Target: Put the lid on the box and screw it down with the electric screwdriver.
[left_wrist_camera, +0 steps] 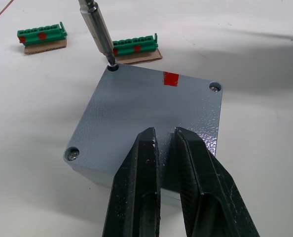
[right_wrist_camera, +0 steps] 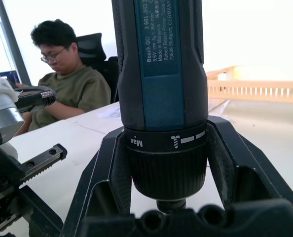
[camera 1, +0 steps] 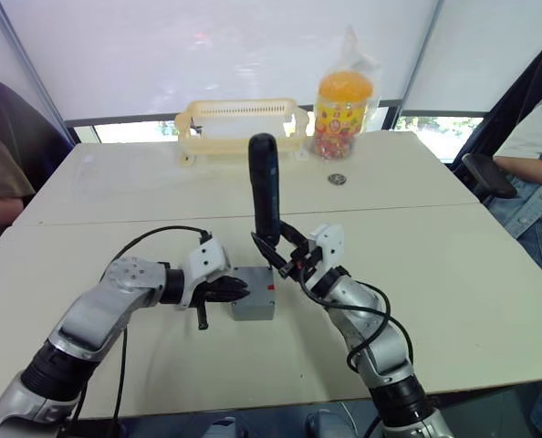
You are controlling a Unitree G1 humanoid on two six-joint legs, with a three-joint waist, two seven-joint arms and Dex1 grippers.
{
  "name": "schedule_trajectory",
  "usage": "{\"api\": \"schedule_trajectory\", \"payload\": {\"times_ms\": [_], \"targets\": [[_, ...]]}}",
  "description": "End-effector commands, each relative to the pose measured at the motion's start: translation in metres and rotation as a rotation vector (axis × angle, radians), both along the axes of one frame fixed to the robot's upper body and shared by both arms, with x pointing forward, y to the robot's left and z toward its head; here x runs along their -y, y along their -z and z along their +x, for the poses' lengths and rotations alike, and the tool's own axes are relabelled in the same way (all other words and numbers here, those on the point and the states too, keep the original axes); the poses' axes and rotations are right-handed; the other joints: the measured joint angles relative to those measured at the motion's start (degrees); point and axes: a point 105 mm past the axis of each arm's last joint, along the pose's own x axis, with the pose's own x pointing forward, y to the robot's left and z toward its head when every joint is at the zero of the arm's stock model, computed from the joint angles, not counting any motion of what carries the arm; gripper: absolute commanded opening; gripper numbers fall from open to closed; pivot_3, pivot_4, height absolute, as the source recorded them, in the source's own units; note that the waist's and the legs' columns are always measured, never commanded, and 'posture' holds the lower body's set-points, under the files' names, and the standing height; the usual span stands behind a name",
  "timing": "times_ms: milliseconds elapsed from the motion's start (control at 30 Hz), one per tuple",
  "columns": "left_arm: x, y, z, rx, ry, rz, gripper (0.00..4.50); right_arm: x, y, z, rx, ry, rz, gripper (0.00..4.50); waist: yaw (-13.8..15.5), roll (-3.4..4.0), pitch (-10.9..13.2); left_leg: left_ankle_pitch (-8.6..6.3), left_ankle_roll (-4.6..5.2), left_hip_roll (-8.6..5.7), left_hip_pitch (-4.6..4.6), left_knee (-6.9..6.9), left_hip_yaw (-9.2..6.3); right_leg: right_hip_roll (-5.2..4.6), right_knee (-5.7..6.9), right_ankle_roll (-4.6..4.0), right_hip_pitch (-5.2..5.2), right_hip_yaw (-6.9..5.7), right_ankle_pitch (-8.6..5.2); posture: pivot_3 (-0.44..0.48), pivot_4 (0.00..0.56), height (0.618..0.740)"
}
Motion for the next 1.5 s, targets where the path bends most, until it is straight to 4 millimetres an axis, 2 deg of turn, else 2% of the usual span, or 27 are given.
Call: {"api": "schedule_trajectory", "payload": {"times_ms": [33, 1500], "targets": [[-0.0019, 0.0067, -0.0007, -0.016, -0.012, 0.024, 0.56, 0.0002, 0.0327, 0.0028, -0.137, 0.014, -0.029, 1.73, 0.0, 0.00, 0.0, 0.00, 0.00, 0.00, 0.00, 0.00, 0.00, 0.00, 0.00, 0.00, 0.00, 0.00, 0.00, 0.000, 0.150, 0.740], [-0.0029, 0.0093, 0.0000, -0.018, -0.010, 0.030, 0.56, 0.0027, 0.0386, 0.0059, -0.104, 0.036, -0.072, 1.73, 0.0, 0.00, 0.0, -0.01, 0.01, 0.03, 0.00, -0.04, -0.01, 0.00, -0.04, -0.03, 0.01, -0.01, -0.04, 0.000, 0.150, 0.740]]}}
